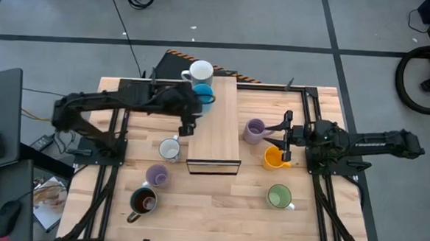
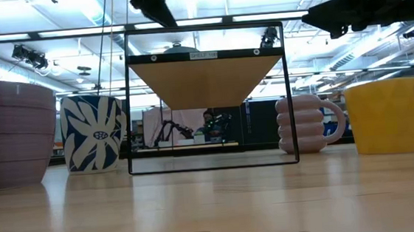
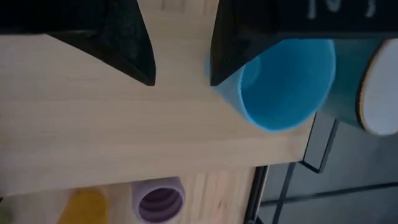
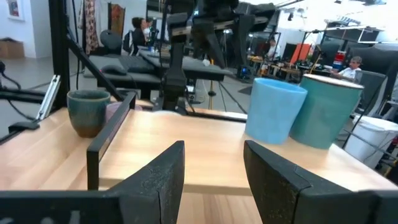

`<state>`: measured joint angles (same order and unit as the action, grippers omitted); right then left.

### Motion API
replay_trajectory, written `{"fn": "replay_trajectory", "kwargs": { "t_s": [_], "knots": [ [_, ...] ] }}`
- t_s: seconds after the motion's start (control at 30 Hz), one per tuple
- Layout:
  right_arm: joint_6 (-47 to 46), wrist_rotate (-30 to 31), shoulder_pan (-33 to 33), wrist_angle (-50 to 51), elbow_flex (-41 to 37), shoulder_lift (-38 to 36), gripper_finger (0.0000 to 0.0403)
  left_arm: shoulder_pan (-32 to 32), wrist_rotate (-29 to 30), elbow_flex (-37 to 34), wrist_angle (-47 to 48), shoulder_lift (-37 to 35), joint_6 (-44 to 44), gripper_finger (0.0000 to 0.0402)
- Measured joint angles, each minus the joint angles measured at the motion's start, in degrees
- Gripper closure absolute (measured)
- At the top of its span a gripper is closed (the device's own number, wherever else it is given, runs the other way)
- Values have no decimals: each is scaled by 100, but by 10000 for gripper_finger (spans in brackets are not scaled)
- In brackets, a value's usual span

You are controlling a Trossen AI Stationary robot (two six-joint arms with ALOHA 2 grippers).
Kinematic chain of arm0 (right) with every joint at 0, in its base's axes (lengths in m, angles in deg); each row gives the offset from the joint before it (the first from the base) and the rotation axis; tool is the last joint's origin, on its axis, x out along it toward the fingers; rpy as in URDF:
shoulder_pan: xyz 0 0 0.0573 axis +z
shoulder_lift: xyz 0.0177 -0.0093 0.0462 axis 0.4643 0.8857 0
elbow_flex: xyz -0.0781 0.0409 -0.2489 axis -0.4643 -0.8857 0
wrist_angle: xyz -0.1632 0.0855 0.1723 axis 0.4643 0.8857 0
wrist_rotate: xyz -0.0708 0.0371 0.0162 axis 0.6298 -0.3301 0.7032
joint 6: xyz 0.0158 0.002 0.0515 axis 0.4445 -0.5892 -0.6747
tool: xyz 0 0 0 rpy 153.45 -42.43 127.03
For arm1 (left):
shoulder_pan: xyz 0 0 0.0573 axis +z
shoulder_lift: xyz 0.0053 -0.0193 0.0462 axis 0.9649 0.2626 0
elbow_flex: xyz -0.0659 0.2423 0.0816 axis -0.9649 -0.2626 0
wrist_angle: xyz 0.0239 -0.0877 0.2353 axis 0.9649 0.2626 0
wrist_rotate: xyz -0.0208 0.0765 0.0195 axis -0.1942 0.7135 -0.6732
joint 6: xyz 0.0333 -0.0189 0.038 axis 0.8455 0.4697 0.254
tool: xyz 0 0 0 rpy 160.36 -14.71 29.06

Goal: Place coffee mugs
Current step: Put the top purple mug on the shelf

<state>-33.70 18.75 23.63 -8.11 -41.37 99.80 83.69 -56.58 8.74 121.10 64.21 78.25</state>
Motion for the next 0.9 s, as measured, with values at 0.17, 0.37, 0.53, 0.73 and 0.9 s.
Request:
{"fn": "replay_trajectory", "kwargs": {
  "t_s": [0.17, 0.37, 0.53, 0.73, 0.9],
  "knots": [
    [55, 250, -4, -6, 50, 427, 231, -20, 23, -1039, -814, -666, -32, 246],
    [-41, 893, -4, 1035, 791, 1281, 231, 44, -11, -2168, -1943, -1510, 172, 246],
    [-96, 956, -26, 1960, 1495, 1961, 231, 201, -90, -3092, -2906, -2102, 207, 246],
    [-228, 1258, -29, 3412, 2501, 2856, 225, 369, -202, -3783, -3731, -2509, 209, 246],
    [-525, 1307, -51, 4704, 3271, 3499, 188, 462, -456, -4265, -4328, -2670, 314, 246]
  ]
}}
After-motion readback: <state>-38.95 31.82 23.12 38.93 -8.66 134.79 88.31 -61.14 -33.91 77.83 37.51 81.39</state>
